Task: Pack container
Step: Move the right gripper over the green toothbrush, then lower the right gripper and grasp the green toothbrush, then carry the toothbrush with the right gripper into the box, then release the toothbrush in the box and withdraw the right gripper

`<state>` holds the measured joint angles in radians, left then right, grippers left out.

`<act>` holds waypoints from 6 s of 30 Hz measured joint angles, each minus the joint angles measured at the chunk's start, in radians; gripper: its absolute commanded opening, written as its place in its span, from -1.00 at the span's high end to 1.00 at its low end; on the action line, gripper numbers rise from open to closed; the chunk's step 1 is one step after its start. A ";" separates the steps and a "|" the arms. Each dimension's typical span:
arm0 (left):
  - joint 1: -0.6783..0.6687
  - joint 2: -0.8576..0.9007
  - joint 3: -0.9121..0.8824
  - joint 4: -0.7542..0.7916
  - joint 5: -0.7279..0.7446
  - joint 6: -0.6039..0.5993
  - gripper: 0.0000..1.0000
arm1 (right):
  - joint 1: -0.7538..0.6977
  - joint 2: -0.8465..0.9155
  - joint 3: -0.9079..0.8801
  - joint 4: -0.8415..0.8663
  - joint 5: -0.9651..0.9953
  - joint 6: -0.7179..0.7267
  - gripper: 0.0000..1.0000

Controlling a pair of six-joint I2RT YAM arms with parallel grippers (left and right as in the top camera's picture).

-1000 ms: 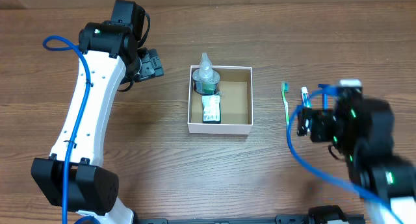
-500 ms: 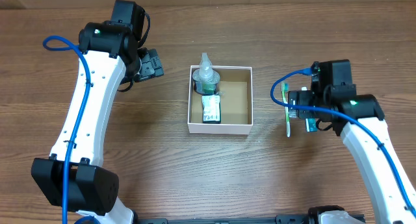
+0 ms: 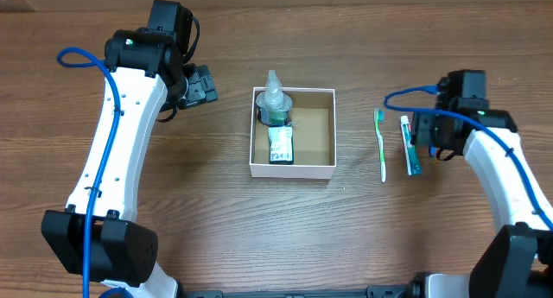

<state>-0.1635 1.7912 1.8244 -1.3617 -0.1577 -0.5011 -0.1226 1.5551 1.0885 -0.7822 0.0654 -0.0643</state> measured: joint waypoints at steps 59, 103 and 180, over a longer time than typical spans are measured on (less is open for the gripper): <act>0.000 0.000 0.000 0.000 0.000 0.000 -1.00 | 0.250 0.171 -0.257 0.481 0.054 0.140 0.56; 0.000 0.000 0.000 0.000 0.000 0.000 -1.00 | 0.642 -0.206 -0.026 0.172 -0.085 0.401 0.92; 0.000 0.000 0.000 0.000 0.000 0.000 -1.00 | 0.324 -0.136 -0.017 0.000 0.157 0.456 -0.45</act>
<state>-0.1635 1.7912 1.8244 -1.3617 -0.1581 -0.5011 0.2012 1.4189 1.0714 -0.7818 0.2226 0.3920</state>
